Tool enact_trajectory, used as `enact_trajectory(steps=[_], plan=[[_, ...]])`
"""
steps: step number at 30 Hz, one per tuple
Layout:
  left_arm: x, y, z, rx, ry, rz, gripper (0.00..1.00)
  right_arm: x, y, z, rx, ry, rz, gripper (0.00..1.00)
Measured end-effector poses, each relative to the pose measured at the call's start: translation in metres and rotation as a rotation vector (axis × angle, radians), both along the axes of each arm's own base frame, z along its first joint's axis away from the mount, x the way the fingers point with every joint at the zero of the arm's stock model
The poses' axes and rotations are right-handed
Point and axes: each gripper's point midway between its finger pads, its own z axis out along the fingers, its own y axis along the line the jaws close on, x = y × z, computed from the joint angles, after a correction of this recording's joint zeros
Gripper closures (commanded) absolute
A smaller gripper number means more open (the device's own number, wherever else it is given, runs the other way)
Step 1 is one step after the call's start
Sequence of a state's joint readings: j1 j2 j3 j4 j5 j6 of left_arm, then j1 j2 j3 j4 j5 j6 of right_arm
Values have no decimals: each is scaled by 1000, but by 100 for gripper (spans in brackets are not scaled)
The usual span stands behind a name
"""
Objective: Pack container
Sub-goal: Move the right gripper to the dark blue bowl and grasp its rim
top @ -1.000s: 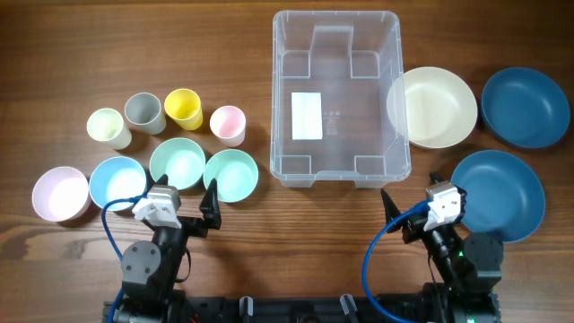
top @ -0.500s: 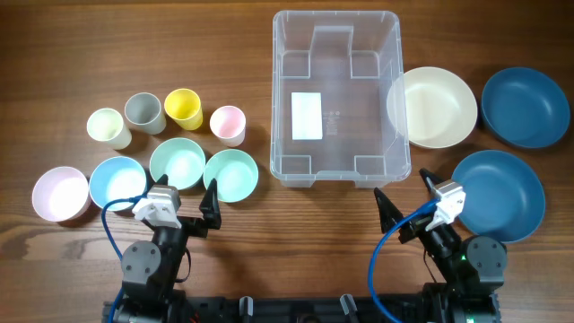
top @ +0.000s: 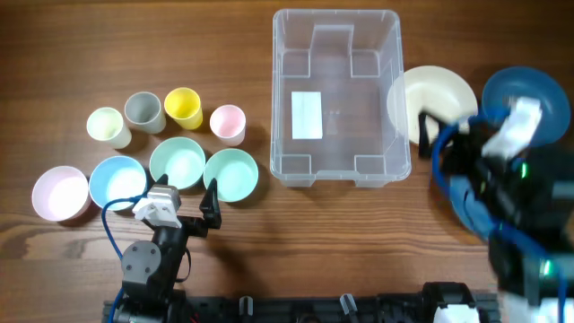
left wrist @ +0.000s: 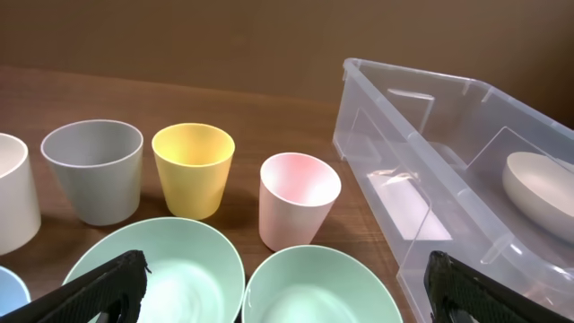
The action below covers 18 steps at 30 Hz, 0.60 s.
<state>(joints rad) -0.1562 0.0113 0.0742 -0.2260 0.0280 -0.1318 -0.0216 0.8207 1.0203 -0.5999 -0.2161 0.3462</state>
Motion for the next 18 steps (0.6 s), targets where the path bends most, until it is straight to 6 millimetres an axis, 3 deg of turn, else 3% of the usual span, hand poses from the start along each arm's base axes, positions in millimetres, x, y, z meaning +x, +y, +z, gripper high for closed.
enact_trajectory(steps=[1,3,5,10,13,18], plan=[[0,0,0,0,1,0,0,16,1,3,-2,30,10,0],[0,0,0,1,1,0,0,27,-6,-13,5,133,-28,0],[0,0,0,1,1,0,0,24,-39,-44,57,287,-197,0],[0,0,0,0,2,0,0,-26,-164,-115,204,609,-747,0],[0,0,0,1,1,0,0,-68,-221,-149,273,757,-982,1],[0,0,0,0,2,0,0,-93,-252,-198,366,936,-1122,0]])
